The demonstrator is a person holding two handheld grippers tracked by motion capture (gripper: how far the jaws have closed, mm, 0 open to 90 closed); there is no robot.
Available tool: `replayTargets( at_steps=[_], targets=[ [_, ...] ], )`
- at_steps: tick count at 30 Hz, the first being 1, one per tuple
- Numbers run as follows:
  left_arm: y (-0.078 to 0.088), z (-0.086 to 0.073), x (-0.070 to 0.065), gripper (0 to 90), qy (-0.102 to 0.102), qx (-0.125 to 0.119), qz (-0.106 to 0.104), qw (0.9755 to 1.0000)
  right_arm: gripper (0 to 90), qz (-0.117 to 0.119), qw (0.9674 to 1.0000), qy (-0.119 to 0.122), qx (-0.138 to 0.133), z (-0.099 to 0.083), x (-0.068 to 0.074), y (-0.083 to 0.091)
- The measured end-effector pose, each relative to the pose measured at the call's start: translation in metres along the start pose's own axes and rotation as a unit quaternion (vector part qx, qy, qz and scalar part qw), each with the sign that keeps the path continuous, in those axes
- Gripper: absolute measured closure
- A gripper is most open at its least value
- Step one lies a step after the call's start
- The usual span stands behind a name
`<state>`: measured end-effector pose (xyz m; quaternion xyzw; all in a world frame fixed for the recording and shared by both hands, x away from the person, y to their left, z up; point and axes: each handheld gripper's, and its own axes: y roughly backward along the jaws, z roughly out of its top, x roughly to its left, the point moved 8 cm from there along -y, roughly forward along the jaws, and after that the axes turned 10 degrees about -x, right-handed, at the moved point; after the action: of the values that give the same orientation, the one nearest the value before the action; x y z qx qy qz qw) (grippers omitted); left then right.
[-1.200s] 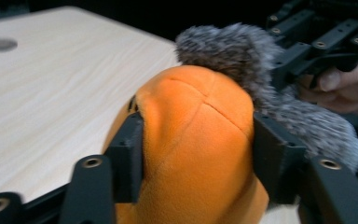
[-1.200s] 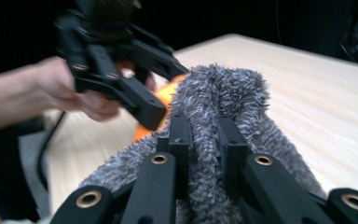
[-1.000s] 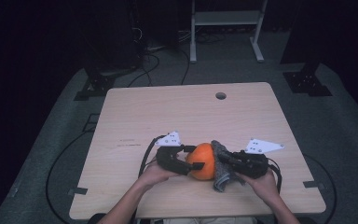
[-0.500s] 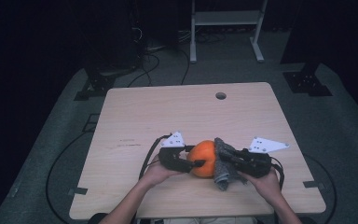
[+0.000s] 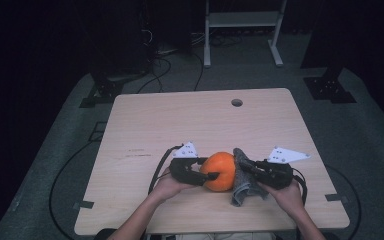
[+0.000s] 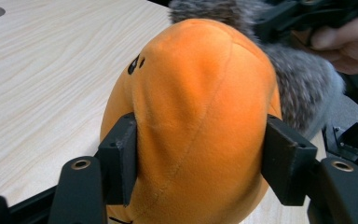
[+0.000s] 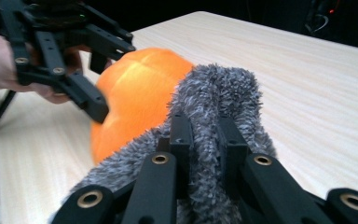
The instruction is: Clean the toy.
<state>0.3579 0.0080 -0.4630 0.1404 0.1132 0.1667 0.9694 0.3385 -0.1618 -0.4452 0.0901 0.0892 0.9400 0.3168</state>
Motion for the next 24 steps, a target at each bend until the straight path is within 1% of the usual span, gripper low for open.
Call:
replayTargets(
  at_steps=[1, 2, 4, 6, 7, 8, 9, 10, 11, 12, 15, 17, 18, 19, 20, 22, 23, 24],
  targets=[
    [-0.001, 0.0, 0.0, 35.7, 0.001, -0.001, 0.0, 1.0, 79.1, 0.007, 1.0, -0.001, -0.003, 0.001, 0.003, 0.001],
    [-0.003, 0.0, -0.001, 35.7, 0.003, -0.002, 0.0, 1.0, 79.0, 0.025, 0.9996, 0.004, -0.013, 0.005, 0.012, 0.0],
    [-0.006, -0.001, -0.004, 35.7, -0.004, -0.001, 0.002, 1.0, 79.0, 0.04, 0.9989, 0.012, -0.02, 0.01, 0.023, -0.003],
    [-0.006, -0.001, -0.007, 35.3, -0.014, 0.005, 0.006, 0.9999, 79.1, 0.043, 0.9985, 0.03, -0.017, 0.013, 0.029, -0.008],
    [-0.005, -0.002, -0.008, 34.3, -0.015, 0.005, 0.001, 0.9999, 79.0, 0.042, 0.9985, 0.031, -0.015, 0.014, 0.028, -0.01],
    [-0.005, -0.002, -0.008, 32.6, -0.016, 0.007, -0.006, 0.9998, 79.0, 0.044, 0.9986, 0.022, -0.015, 0.013, 0.024, -0.011],
    [-0.004, -0.002, -0.008, 31.2, -0.016, 0.006, -0.009, 0.9998, 79.0, 0.042, 0.9989, 0.015, -0.016, 0.013, 0.019, -0.011],
    [-0.005, -0.002, -0.008, 30.8, -0.015, 0.005, -0.009, 0.9998, 79.1, 0.036, 0.9992, 0.011, -0.016, 0.011, 0.012, -0.011],
    [-0.005, -0.002, -0.008, 30.7, -0.012, 0.003, -0.011, 0.9999, 79.0, 0.032, 0.9994, 0.006, -0.015, 0.01, 0.009, -0.011],
    [-0.006, -0.002, -0.008, 30.7, -0.011, 0.003, -0.011, 0.9999, 79.0, 0.027, 0.9995, -0.002, -0.015, 0.009, 0.003, -0.011],
    [-0.006, -0.001, -0.008, 30.8, -0.012, 0.004, -0.012, 0.9998, 79.0, 0.015, 0.9998, 0.005, -0.011, 0.008, 0.0, -0.009],
    [-0.007, -0.001, -0.007, 33.2, -0.015, 0.001, -0.002, 0.9999, 79.1, 0.015, 0.9998, 0.005, -0.012, 0.007, 0.001, -0.007],
    [-0.007, -0.001, -0.006, 34.6, -0.016, 0.001, 0.004, 0.9999, 79.3, 0.013, 0.9998, 0.007, -0.013, 0.008, 0.003, -0.006],
    [-0.008, 0.0, -0.004, 35.6, -0.011, -0.003, 0.013, 0.9999, 79.4, 0.014, 0.9997, 0.009, -0.015, 0.008, 0.007, -0.005],
    [-0.009, 0.0, -0.004, 36.3, -0.005, -0.005, 0.015, 0.9999, 79.4, 0.017, 0.9995, 0.016, -0.019, 0.01, 0.013, -0.005],
    [-0.012, 0.001, -0.003, 36.3, 0.007, -0.01, 0.017, 0.9998, 79.4, 0.035, 0.9986, 0.03, -0.024, 0.014, 0.026, -0.008],
    [-0.014, 0.002, -0.003, 36.4, 0.006, -0.009, 0.019, 0.9998, 79.4, 0.044, 0.9978, 0.041, -0.026, 0.016, 0.033, -0.012],
    [-0.014, 0.002, -0.004, 36.3, -0.001, -0.005, 0.023, 0.9997, 79.4, 0.046, 0.9971, 0.055, -0.023, 0.018, 0.038, -0.017]
  ],
)
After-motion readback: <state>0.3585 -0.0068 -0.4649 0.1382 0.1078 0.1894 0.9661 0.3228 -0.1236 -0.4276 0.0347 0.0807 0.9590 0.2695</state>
